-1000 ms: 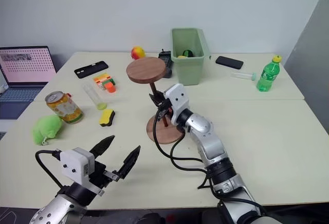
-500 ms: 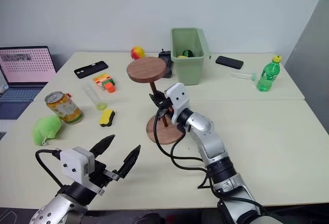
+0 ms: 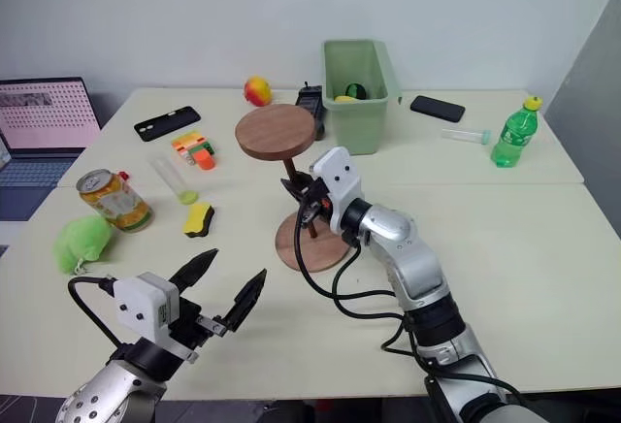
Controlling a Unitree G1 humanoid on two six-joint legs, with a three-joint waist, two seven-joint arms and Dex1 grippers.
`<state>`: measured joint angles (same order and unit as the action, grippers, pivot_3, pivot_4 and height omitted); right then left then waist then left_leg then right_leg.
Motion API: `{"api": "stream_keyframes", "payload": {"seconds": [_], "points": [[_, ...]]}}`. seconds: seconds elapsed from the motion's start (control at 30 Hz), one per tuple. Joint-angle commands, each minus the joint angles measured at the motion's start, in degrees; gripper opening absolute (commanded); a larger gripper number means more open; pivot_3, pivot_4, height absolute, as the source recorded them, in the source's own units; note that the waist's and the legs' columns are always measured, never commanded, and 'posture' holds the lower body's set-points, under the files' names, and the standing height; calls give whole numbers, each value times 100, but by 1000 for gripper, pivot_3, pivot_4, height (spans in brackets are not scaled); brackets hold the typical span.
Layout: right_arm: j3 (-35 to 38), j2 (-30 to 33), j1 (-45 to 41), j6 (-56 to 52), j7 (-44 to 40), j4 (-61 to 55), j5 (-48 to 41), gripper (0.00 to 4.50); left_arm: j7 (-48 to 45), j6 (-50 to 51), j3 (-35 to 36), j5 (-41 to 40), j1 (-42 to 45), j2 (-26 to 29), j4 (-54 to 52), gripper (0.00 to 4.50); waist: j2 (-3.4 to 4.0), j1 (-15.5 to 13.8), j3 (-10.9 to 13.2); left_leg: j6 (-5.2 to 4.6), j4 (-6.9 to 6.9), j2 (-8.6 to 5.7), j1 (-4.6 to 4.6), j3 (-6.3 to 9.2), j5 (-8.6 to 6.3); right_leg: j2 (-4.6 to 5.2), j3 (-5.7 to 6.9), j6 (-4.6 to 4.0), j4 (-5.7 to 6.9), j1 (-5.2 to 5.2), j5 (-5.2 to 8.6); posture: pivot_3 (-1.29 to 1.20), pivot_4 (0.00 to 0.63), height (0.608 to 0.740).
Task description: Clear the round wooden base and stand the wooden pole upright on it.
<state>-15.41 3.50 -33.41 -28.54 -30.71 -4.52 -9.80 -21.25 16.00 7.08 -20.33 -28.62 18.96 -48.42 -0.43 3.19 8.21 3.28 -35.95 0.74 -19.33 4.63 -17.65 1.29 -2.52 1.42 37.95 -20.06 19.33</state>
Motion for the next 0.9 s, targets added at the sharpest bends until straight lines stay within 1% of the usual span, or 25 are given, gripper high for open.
{"api": "stream_keyframes", "payload": {"seconds": [0.03, 0.1, 0.13, 0.17, 0.2, 0.23, 0.3, 0.4, 0.47, 0.5, 0.6, 0.67, 0.7, 0.73, 0.77, 0.8, 0.83, 0.9], "points": [[-242, 106, 219, -785, -144, 236, -85, 1365, -63, -113, 33, -67, 38, 24, -10, 4500, -30, -10, 22, 0, 0, 0, -22, 7, 0, 0, 9, -1, 1, -10, 0, 0, 150, 740], [-252, 133, 175, -871, -178, 206, -89, 1756, -87, -121, 29, -63, 69, 17, 19, 4500, -26, -24, 66, 7, -10, -1, -100, 13, 5, 0, 13, 1, 9, -77, -8, 0, 150, 740], [-246, 145, 157, -897, -179, 187, -89, 2019, -95, -127, 29, -62, 77, 15, 29, 4500, -26, -20, 83, 30, -21, -4, -167, 8, 19, 1, 7, 8, 20, -146, -13, 0, 150, 740], [-238, 158, 135, -910, -189, 180, -96, 2255, -103, -134, 28, -61, 94, 16, 50, 4500, -27, -18, 84, 33, -22, -3, -202, -1, 22, 1, 3, 12, 23, -182, -16, 0, 150, 740], [-227, 173, 117, -938, -198, 158, -105, 2584, -108, -140, 28, -60, 105, 17, 64, 4500, -29, -18, 88, 35, -27, 1, -242, 0, 23, 0, 10, 12, 25, -220, -16, 0, 150, 740], [-205, 192, 100, -976, -209, 120, -125, 2752, -112, -143, 29, -58, 114, 19, 75, 4500, -29, -21, 90, 35, -28, 3, -261, 2, 23, 0, 16, 12, 22, -234, -16, 0, 150, 740], [-175, 234, 72, -1028, -239, 58, -157, 3268, -122, -144, 31, -55, 141, 24, 97, 4500, -29, -19, 91, 35, -21, 5, -263, -3, 22, 0, 17, 12, 10, -234, -16, 0, 150, 740], [-151, 327, 52, -1091, -292, -65, -191, 3852, -146, -144, 38, -54, 201, 45, 134, 4500, -31, -33, 93, 33, -21, 0, -263, -4, 21, 6, 15, 12, 8, -232, -16, 0, 150, 740], [-114, 414, 59, -1183, -342, -215, -238, 4380, -163, -106, 84, -88, 280, 80, 161, 4500, -30, -43, 94, 33, -27, -2, -259, -1, 21, 7, 16, 13, 14, -227, -16, 0, 150, 740], [-97, 487, 65, -1245, -393, -311, -273, 4454, -169, -65, 132, -126, 344, 109, 183, 4500, -30, -47, 95, 32, -31, -2, -259, 0, 21, 6, 17, 14, 19, -226, -17, 0, 150, 740], [22, 900, 101, -1553, -658, -731, -461, 4454, -411, 330, 383, -615, 596, 427, 216, 4500, -30, -62, 96, 32, -46, -3, -257, 4, 21, 5, 20, 14, 38, -225, -17, 0, 150, 740], [198, 1348, 142, -1797, -927, -1050, -659, 4454, -544, 1025, 781, -1409, 946, 861, 305, 4500, -30, -113, 118, 31, -67, -4, -258, 6, 21, 5, 22, 15, 59, -226, -15, 0, 150, 740], [342, 1697, 192, -1945, -1131, -1235, -800, 4454, -594, 1489, 1056, -1877, 1209, 1225, 431, 4500, -28, -135, 126, 29, -79, -4, -261, 15, 20, 4, 29, 15, 69, -226, -15, 0, 150, 740], [540, 2061, 245, -2095, -1362, -1404, -984, 4454, -474, 2096, 1322, -2623, 1472, 1585, 564, 4500, -32, -162, 136, 26, -93, -3, -261, 18, 18, 2, 31, 15, 81, -225, -15, 0, 150, 740], [651, 2279, 277, -2199, -1483, -1514, -1112, 4454, -381, 2507, 1509, -3143, 1631, 1833, 667, 4500, -35, -184, 145, 11, -104, -8, -261, 22, 10, 3, 34, 16, 93, -222, -15, 0, 150, 740], [943, 2511, 280, -2456, -1689, -1599, -1459, 4454, -490, 2847, 1659, -3594, 1776, 2222, 680, 4500, -37, -178, 146, 7, -109, -11, -260, 33, 10, 4, 43, 16, 97, -220, -15, 0, 150, 740], [1161, 2703, 280, -2648, -1881, -1671, -1747, 4454, -732, 3054, 1753, -3816, 1852, 2582, 686, 4500, -39, -161, 150, 6, -112, -9, -254, 31, 10, 3, 39, 16, 100, -215, -16, 0, 150, 740], [1464, 3001, 286, -2746, -2141, -1752, -2082, 4454, -969, 3341, 1958, -4127, 2105, 3069, 914, 4500, -49, -132, 173, 5, -115, -10, -251, 31, 11, 2, 40, 16, 108, -213, -16, 0, 150, 740]]}}
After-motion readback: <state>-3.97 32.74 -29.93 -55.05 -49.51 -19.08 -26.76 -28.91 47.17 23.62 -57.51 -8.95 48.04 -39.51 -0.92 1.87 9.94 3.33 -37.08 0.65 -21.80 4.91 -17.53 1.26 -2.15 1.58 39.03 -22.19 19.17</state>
